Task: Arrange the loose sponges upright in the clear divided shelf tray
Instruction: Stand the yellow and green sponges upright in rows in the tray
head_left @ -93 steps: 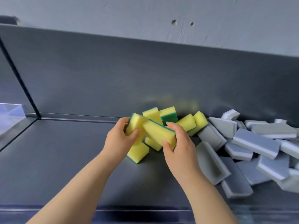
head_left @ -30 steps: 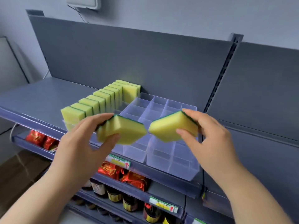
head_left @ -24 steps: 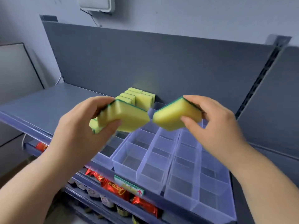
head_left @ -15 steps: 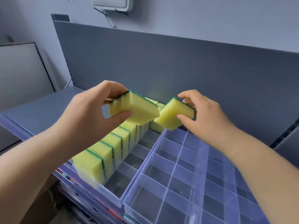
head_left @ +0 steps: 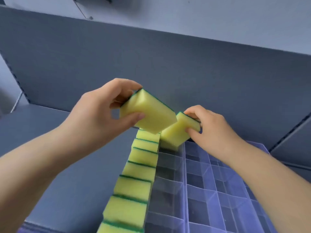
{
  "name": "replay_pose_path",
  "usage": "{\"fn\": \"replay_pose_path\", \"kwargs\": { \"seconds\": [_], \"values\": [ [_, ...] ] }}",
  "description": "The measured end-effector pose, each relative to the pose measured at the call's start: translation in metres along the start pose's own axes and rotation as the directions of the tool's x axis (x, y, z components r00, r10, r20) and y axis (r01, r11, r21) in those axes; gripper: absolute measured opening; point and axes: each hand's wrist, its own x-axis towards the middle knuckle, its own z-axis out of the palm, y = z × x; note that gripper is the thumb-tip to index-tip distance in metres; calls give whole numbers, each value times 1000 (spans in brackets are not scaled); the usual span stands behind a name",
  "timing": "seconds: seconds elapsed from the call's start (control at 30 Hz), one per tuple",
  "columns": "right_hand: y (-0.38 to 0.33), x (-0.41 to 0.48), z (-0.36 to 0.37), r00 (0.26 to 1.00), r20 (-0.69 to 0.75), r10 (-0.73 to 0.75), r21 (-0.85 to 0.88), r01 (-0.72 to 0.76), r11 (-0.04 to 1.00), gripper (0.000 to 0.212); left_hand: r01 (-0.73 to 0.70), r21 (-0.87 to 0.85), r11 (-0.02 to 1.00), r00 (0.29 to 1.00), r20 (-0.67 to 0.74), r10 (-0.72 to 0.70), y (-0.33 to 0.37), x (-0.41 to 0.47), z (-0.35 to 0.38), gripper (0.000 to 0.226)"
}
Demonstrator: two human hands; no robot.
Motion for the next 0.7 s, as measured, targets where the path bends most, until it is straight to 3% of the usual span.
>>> {"fn": "replay_pose_path", "kwargs": {
  "seconds": [0.23,0.47,0.6,0.7],
  "values": [
    [-15,-12,8,986,-111,128,-76,-136,988,33,-106,-140,984,991,70,117,-26,21,-4,44],
    [-11,-5,24,994,-61,94,-164,-103,981,34,-126,-138,982,988,72,136,-18,23,0,44],
    [-6,0,33,999,6,35,-303,-32,952,36,-110,-108,988,993,36,114,-15,24,-4,42],
    [-1,-3,41,999,-9,-46,-295,41,955,33,-92,-89,992,995,23,94,-13,22,-1,43]
  ]
}}
